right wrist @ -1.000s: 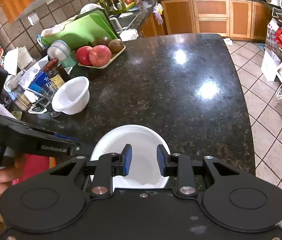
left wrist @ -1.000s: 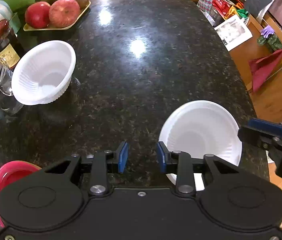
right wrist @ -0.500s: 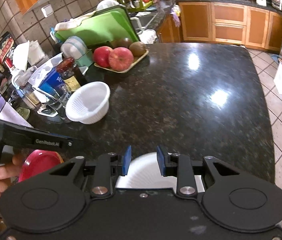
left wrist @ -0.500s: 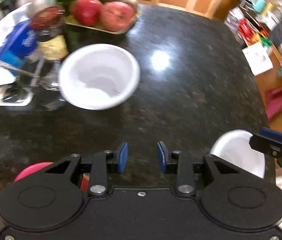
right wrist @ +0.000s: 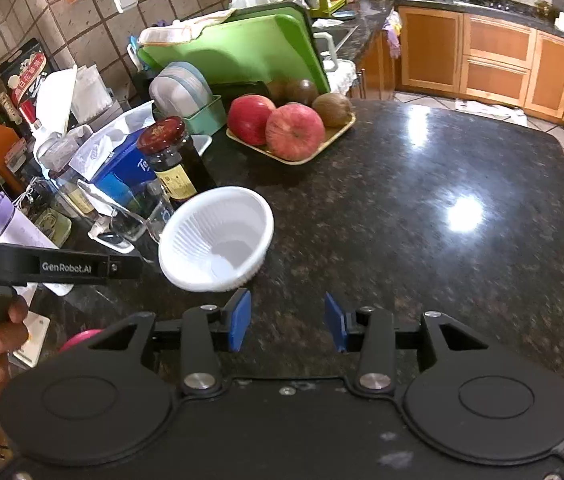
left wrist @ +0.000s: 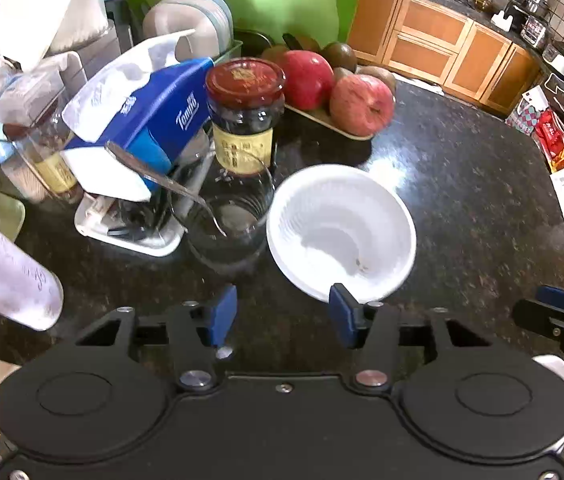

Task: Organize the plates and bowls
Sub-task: 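Move the left tool to the small white ribbed bowl and grip its rim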

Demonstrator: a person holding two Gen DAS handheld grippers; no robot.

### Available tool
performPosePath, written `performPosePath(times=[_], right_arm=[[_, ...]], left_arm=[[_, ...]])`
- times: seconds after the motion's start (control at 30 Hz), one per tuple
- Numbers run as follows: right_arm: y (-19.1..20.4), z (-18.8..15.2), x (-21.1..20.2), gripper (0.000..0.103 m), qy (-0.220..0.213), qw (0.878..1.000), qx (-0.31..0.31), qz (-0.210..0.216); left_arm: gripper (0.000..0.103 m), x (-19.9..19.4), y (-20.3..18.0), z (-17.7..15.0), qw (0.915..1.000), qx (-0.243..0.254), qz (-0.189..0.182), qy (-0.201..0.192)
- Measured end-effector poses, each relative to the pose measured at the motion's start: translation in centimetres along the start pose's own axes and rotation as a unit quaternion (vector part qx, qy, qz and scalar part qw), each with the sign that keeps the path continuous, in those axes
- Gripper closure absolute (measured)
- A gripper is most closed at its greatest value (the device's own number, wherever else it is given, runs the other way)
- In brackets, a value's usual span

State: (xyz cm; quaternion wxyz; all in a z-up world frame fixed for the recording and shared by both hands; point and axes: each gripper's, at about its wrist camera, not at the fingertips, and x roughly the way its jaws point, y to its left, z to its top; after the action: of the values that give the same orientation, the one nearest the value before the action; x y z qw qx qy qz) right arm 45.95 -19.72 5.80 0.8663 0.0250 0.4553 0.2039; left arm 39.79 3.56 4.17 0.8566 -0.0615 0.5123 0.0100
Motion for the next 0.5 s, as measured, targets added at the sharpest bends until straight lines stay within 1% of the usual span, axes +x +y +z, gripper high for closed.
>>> performPosePath(times=[0.23, 0.5], right_arm=[[0.9, 2.3, 2.9, 0.059, 0.009, 1.0, -0.003, 0.01], [0.7, 4.0, 6.1, 0.059, 0.023, 1.0, -0.002, 0.008]], left_arm=[[0.046, 1.7, 0.1, 1.7, 1.0, 0.003, -0.003, 0.008], [0.046, 3.1, 0.1, 1.9, 0.9997, 0.014, -0.008, 0.018]])
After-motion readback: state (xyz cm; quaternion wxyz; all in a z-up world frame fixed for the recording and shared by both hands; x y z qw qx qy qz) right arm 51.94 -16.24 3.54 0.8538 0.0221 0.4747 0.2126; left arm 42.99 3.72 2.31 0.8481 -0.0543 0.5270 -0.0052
